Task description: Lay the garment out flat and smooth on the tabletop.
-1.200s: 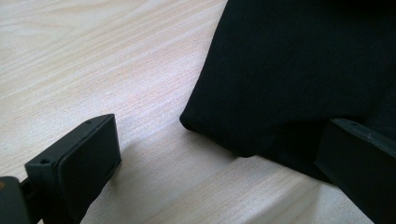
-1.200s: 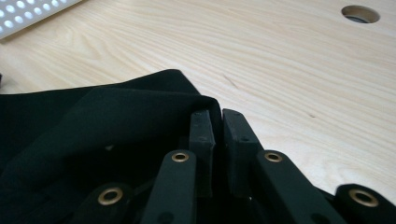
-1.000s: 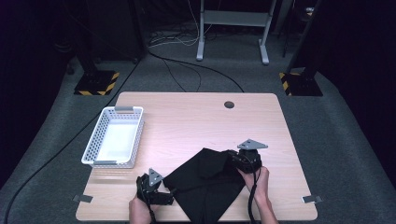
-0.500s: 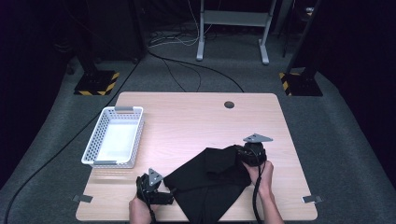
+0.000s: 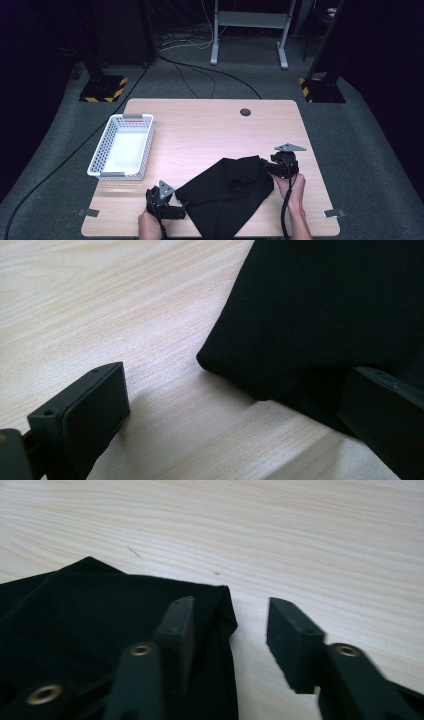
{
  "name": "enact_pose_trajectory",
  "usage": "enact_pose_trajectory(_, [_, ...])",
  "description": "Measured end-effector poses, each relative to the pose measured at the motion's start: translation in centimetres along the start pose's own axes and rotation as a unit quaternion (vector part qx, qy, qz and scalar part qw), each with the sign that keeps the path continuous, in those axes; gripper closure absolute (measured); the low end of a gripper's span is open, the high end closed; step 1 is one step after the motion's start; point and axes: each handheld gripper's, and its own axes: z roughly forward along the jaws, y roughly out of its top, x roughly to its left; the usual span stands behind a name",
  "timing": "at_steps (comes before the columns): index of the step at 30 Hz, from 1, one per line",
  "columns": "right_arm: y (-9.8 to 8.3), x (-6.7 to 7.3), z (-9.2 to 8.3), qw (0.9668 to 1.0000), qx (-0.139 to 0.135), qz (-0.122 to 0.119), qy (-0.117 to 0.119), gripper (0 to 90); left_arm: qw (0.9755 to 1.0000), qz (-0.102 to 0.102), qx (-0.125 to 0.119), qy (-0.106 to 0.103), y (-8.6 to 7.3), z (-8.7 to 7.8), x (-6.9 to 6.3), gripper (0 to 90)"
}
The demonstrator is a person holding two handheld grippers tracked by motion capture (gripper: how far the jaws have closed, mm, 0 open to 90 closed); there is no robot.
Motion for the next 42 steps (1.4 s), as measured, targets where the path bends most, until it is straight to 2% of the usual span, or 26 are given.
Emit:
enact_pose_trajectory(3, [-0.5, 0.4, -0.6, 0.9998, 0.006, 0.002, 0.021, 45.6, 1.0, -0.002, -0.001, 0.001, 0.0, 0.0, 0.0, 0.3])
enact_pose_trajectory(7, [-1.3, 1.7, -0.5, 0.9991, 0.025, -0.012, 0.032, 42.0, 1.0, -0.002, -0.001, 0.001, 0.0, 0.0, 0.0, 0.3])
enact_pose_trajectory(13, [-2.5, 3.1, 1.2, 0.9979, 0.055, -0.023, 0.024, 41.5, 1.0, -0.002, -0.002, 0.001, 0.0, 0.0, 0.0, 0.3])
enact_pose_trajectory(17, [-3.0, 3.4, 2.0, 0.9976, 0.064, -0.023, 0.012, 46.5, 1.0, -0.002, -0.001, 0.001, 0.0, 0.0, 0.0, 0.2])
enact_pose_trajectory(22, [-3.3, 3.4, 2.5, 0.9972, 0.071, -0.021, 0.011, 55.6, 1.0, -0.002, -0.001, 0.001, 0.0, 0.0, 0.0, 0.3])
enact_pose_trajectory(31, [-3.6, 3.1, 2.6, 0.998, 0.057, -0.011, 0.022, 83.9, 1.0, -0.002, -0.001, 0.002, 0.0, 0.0, 0.0, 0.3])
enact_pose_trajectory(42, [-1.9, 1.6, 1.4, 0.9994, 0.032, -0.013, -0.006, 85.6, 1.0, -0.003, -0.001, 0.002, 0.0, 0.0, 0.0, 0.3])
